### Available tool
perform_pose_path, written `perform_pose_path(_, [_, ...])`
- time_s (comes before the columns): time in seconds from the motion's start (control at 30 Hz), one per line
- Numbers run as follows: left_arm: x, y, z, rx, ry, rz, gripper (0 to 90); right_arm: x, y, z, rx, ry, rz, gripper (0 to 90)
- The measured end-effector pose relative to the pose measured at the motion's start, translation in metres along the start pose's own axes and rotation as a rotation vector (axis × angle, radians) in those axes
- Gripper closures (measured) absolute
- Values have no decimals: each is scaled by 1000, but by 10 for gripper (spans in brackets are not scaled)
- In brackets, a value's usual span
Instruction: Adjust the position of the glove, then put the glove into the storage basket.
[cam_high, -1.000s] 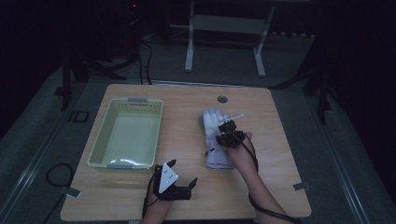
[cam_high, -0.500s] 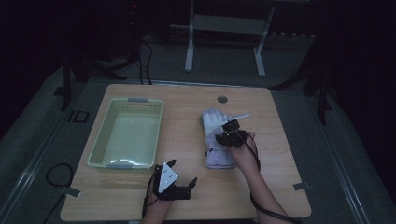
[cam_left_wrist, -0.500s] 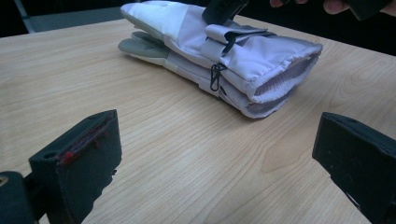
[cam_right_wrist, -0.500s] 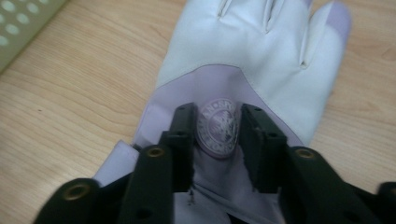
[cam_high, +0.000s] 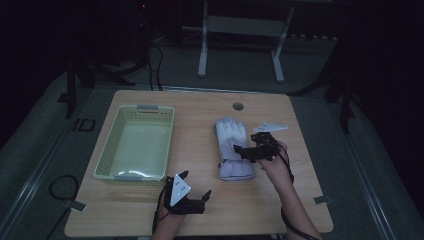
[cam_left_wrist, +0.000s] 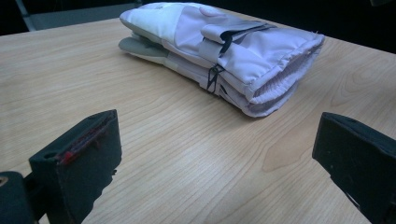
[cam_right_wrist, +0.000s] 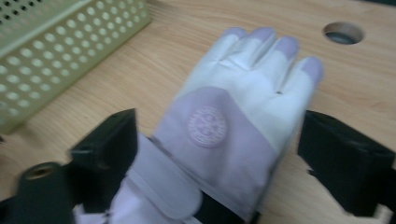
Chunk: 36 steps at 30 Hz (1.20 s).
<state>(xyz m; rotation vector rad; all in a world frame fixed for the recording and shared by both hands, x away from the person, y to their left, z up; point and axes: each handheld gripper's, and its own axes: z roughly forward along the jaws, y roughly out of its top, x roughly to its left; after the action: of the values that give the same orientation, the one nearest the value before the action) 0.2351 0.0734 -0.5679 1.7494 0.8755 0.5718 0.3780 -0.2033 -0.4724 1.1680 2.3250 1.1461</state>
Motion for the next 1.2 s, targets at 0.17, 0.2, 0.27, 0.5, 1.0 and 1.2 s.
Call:
perform_pose_path(0.17, [1, 0, 1, 6, -7, -5, 14, -7, -8, -5, -37, 30, -9, 142])
perform_pose_path(0.2, [1, 0, 1, 7, -7, -6, 14, -9, -10, -7, -47, 26, -12, 146])
perform_pose_path(0.27, [2, 1, 2, 13, -11, -13, 14, -10, -12, -11, -67, -6, -34, 139])
perform_pose_path(0.5, [3, 2, 4, 43, -25, -33, 13, -8, -17, -31, -112, -66, -127, 132])
perform_pose_path(1.0, [4, 34, 18, 114, -82, 17, 34, -25, -26, -44, -87, -47, -51, 119])
perform_pose_path(1.2, [4, 54, 29, 154, -141, -51, 34, -24, -26, -42, -120, -21, -53, 108])
